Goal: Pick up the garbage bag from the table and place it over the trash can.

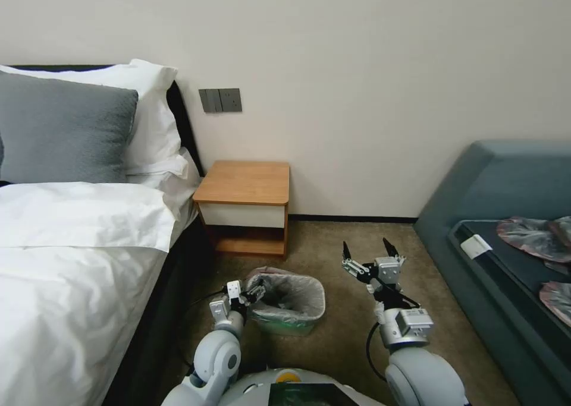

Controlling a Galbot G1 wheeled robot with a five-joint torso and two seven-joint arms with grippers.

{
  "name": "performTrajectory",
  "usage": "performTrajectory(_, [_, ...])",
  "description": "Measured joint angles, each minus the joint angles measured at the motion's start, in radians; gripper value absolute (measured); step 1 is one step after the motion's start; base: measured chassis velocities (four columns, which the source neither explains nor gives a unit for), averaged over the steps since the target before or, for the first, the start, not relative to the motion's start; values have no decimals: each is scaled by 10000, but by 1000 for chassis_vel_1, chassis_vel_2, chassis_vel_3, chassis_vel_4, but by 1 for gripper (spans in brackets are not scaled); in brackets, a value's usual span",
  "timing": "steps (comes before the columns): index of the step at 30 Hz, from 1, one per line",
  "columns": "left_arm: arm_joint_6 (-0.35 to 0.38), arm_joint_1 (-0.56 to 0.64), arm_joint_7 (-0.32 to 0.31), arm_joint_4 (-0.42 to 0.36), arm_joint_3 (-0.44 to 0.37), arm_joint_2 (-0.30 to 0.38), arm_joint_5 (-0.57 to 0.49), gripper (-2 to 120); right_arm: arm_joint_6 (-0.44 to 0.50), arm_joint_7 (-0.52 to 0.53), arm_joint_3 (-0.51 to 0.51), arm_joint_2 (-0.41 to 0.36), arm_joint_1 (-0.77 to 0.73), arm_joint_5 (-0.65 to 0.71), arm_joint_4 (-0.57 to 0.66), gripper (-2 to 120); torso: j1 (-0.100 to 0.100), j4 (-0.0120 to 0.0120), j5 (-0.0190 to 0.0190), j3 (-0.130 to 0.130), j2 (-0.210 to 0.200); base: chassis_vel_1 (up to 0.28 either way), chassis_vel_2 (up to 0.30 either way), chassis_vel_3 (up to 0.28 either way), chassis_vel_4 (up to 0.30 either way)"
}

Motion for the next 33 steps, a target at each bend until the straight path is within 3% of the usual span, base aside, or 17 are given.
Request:
performTrajectory(12, [-130,26,88,-186,-221,28,81,100,-17,47,-14,-23,-40,28,38,100,0,0,0,0,0,0,0,0,0])
performTrajectory(27, [-250,413,343,-1217,-1031,283,-17,100,-56,46,-65,53,-81,27,169,100,0,0,0,0,0,0,0,0,0])
performTrajectory(33, [-1422,581,938,-1393,-1489,374,371,100,14,45,21,48,-127,41,174,100,-1,0,0,0,0,0,0,0,0])
